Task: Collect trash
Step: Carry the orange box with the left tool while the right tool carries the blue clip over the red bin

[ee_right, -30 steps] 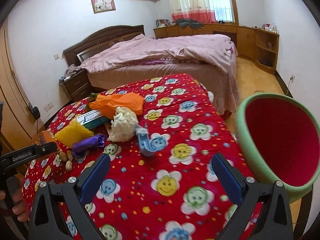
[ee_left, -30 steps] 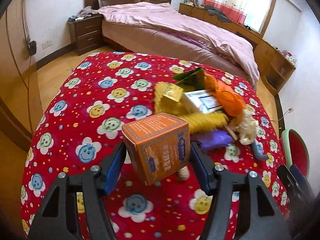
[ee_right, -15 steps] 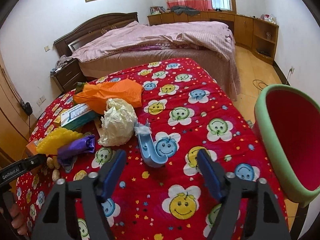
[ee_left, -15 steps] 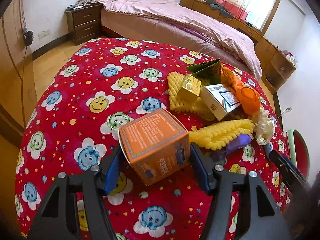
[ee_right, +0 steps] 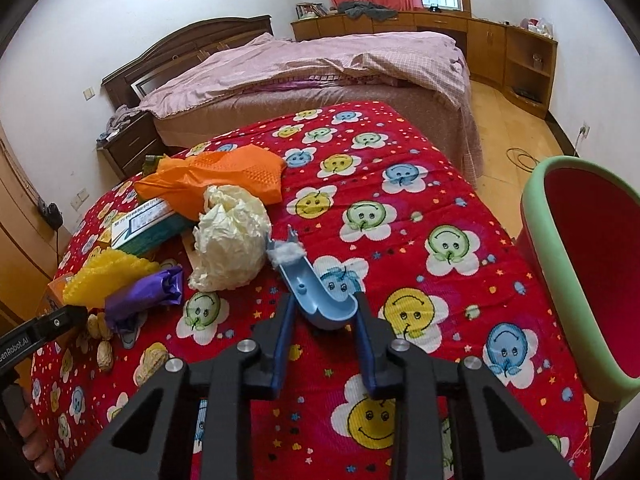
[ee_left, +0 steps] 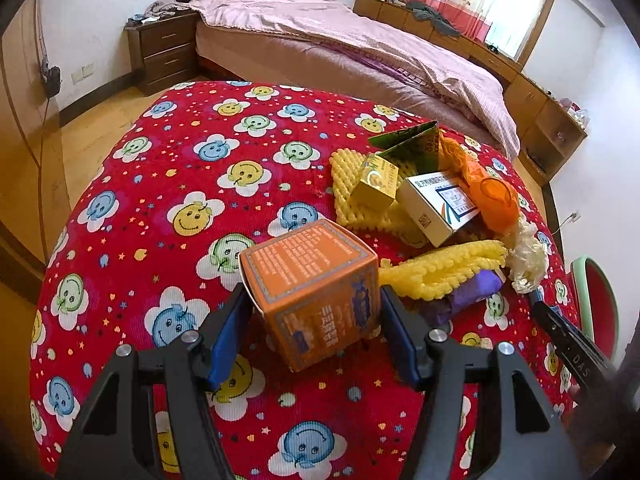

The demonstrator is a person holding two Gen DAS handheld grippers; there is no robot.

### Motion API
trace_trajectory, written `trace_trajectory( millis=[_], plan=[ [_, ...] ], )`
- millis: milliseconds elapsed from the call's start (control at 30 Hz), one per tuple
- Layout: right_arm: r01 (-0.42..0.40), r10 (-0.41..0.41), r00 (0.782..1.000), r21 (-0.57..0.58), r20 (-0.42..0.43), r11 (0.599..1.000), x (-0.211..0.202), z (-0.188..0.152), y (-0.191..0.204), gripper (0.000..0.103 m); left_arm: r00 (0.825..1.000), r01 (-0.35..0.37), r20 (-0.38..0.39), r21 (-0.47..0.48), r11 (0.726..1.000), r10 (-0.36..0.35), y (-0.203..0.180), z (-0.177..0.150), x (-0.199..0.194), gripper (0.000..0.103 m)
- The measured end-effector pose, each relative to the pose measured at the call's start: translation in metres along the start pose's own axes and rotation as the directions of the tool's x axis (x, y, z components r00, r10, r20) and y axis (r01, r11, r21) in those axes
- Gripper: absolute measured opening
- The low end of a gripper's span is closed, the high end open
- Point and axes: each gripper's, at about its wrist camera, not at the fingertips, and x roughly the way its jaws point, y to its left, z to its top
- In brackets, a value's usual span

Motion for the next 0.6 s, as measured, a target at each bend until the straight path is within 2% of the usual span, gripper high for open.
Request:
trace_trajectory(
  millis=[167, 267, 600],
  plan=[
    [-0.017, 0.016, 1.000, 0.011, 0.004, 1.000, -0.003, -0.001, -0.004, 0.026, 1.000, -0.006, 0.002, 0.001, 1.000, 0.006, -0.002, -0.001, -0.003, 0.065],
    [-0.026, 0.026, 1.000, 0.015, 0.006, 1.000, -0.006, -0.003, -0.006, 0.021, 1.000, -0.008, 0.008, 0.003, 1.000, 0.008, -0.004, -0.002, -0.008, 0.065],
    [-0.062, 0.061, 0.997, 0.022, 0.044, 0.998, -0.034, -0.015, -0.015, 0.021, 0.999, -0.012, 0.051, 0.030, 0.999, 0.010, -0.018, -0.009, -0.035, 0.065]
  ],
)
